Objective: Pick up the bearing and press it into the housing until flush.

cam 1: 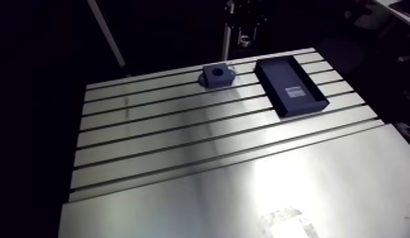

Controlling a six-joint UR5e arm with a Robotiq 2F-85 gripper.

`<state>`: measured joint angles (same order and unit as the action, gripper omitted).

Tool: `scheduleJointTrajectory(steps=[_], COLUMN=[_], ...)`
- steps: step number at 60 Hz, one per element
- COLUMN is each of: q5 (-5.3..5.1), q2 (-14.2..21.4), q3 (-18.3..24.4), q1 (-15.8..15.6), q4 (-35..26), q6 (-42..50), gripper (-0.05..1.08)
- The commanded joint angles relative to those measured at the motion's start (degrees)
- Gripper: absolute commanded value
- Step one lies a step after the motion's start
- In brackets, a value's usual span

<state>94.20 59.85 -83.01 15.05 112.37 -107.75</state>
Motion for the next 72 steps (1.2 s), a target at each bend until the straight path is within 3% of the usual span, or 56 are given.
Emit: scheduleJointTrajectory(steps=[1,16,72], q5=[-0.37,-0.11,-0.72], q2=[-2.48,-3.46,-5.28], q3=[1.6,1.32,-2.9], q1=[-3.58,-4.31,-5.29], q4=[-0.28,0.07,6.04], q6=[0.73,0.92,0.76], gripper=[0.68,0.69,0.71])
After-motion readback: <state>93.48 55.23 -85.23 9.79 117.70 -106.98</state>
